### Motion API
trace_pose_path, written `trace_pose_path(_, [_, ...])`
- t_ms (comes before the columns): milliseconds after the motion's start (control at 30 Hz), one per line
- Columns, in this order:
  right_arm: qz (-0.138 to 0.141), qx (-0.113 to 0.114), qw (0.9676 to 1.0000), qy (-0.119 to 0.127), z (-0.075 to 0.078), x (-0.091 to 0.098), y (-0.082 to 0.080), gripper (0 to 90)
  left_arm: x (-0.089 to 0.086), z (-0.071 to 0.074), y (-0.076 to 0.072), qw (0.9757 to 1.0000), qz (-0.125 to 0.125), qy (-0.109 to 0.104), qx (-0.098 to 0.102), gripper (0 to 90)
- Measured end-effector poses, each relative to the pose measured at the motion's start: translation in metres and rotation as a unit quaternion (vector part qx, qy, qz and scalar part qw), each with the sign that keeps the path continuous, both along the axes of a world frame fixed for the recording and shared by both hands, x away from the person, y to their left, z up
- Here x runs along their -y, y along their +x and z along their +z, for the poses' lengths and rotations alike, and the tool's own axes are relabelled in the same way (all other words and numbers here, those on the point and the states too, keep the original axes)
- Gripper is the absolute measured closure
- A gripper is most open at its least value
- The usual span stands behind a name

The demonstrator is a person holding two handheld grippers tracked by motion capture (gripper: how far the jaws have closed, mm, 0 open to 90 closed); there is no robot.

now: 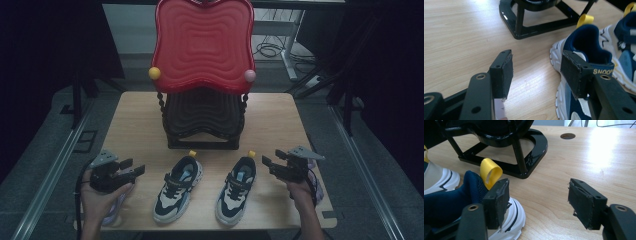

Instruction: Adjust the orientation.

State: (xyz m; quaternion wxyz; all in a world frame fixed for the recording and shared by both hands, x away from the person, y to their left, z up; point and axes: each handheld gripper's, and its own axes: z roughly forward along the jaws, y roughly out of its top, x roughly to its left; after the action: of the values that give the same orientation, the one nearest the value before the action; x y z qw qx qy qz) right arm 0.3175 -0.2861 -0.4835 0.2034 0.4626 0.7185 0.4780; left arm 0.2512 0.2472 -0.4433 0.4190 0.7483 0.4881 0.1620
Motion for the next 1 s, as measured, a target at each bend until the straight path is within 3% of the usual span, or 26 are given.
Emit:
trace_pose_path(33, [0.002, -0.001, 1.0000, 0.001, 0.000, 0.000, -0.001, 34.9, 0.001, 0.001, -0.004, 0.9999, 0.004, 0.011, 0.006, 43.6])
trace_pose_path(200, [0.007, -0.005, 0.9998, -0.016, -0.001, -0.005, -0.003, 35.0, -0.001, 0.004, -0.008, 0.9999, -0.002, 0.009, 0.011, 42.6])
trace_pose_path(400, [0.007, -0.026, 0.9992, -0.030, -0.012, -0.006, -0.022, 35.6, -0.008, 0.002, -0.008, 1.0000, 0.004, 0.007, 0.006, 42.2])
trace_pose_path(567, [-0.011, -0.018, 0.9992, -0.035, -0.006, 0.006, -0.031, 38.4, -0.008, 0.000, -0.006, 0.9999, 0.006, 0.010, 0.003, 42.2])
trace_pose_path(700, [-0.036, -0.007, 0.9973, -0.063, 0.002, 0.031, -0.043, 41.8, -0.005, -0.004, -0.003, 0.9998, 0.008, 0.017, -0.006, 42.1])
trace_pose_path(800, [-0.038, -0.006, 0.9970, -0.068, 0.004, 0.042, -0.045, 45.3, -0.003, -0.005, -0.003, 0.9998, 0.006, 0.018, -0.008, 41.9])
trace_pose_path(900, [-0.024, -0.013, 0.9975, -0.065, 0.002, 0.059, -0.050, 63.3, 0.000, -0.005, -0.003, 0.9998, 0.003, 0.017, -0.007, 41.7])
trace_pose_path(933, [-0.024, -0.013, 0.9975, -0.065, 0.002, 0.059, -0.050, 63.3, 0.000, -0.005, -0.003, 0.9998, 0.003, 0.017, -0.007, 41.7])
trace_pose_path(967, [-0.012, -0.019, 0.9978, -0.063, 0.001, 0.065, -0.050, 73.0, 0.001, -0.004, -0.003, 0.9998, 0.001, 0.019, -0.007, 41.6])
trace_pose_path(1000, [-0.012, -0.019, 0.9978, -0.063, 0.001, 0.065, -0.050, 73.0, 0.001, -0.004, -0.003, 0.9998, 0.001, 0.019, -0.007, 41.6])
